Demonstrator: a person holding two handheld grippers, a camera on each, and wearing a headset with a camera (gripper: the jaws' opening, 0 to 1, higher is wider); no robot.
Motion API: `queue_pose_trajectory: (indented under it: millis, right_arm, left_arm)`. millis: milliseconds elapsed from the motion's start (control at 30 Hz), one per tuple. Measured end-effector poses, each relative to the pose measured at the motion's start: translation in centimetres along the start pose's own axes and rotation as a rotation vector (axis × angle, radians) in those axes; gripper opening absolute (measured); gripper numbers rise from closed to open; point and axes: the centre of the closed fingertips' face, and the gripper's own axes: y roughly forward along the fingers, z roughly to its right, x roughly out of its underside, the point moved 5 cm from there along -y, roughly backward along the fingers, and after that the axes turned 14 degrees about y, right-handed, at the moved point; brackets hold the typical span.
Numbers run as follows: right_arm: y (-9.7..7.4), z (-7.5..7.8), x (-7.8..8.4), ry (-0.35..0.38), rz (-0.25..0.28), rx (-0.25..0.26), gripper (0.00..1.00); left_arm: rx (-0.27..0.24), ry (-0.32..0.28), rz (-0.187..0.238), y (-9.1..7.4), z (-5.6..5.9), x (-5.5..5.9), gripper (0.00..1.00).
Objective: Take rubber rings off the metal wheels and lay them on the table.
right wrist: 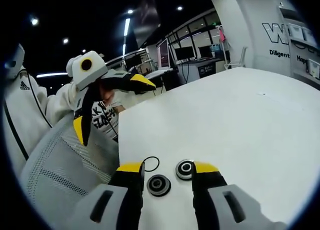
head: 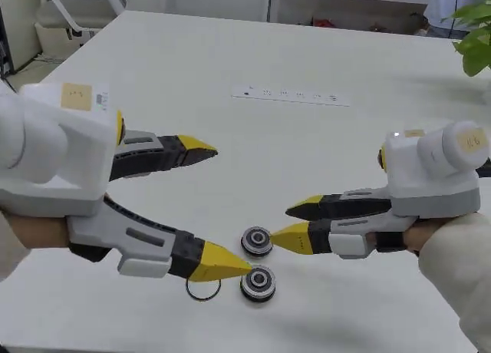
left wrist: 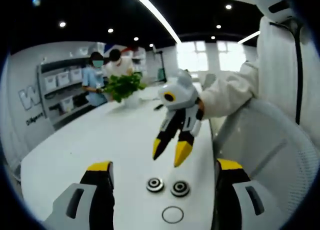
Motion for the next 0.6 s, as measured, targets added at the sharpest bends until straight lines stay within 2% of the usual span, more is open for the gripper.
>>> queue_pose_trajectory:
  millis: [67, 133, 167, 200, 333, 433, 533, 600]
  right_arm:
    - [0.1, 0.1, 0.3, -0.001, -0.013, -0.005, 0.34]
    - [0.2, 0.2, 0.5, 0.001, -0.022, -0.013, 0.35]
    - [0.2, 0.2, 0.7, 0.005, -0.026, -0.018, 0.35]
    - [0.3, 0.3, 0.8, 0.007, -0.031, -0.02, 0.35]
    - [0.6, 0.4, 1.7, -0.004, -0.073, -0.03, 0.36]
    - [0.8, 0.4, 2.1, -0.016, -0.089, -0.04, 0.35]
    - [1.0, 0.3, 2.4, -0.039, -0.095, -0.053, 0.33]
    - [1.1, 0.3, 2.6, -0.048, -0.106, -0.062, 0.31]
  left_arm:
    - [0.009, 0.025, -0.008, 0.5, 0.0, 0.2, 0.84]
    - [0.012, 0.029, 0.018, 1.0, -0.1, 0.1, 0.83]
    - [0.009, 0.02, 0.051, 1.5, -0.1, -0.1, 0.82]
    - [0.008, 0.003, 0.061, 1.8, -0.1, 0.1, 0.81]
    - [-0.004, 0.009, 0.073, 2.8, 0.4, 0.6, 0.76]
    - [0.009, 0.024, 0.077, 3.3, 1.2, 0.9, 0.75]
    - [0.034, -0.011, 0.077, 3.6, 1.8, 1.6, 0.68]
    - [0.028, -0.022, 0.068, 3.8, 1.9, 2.2, 0.63]
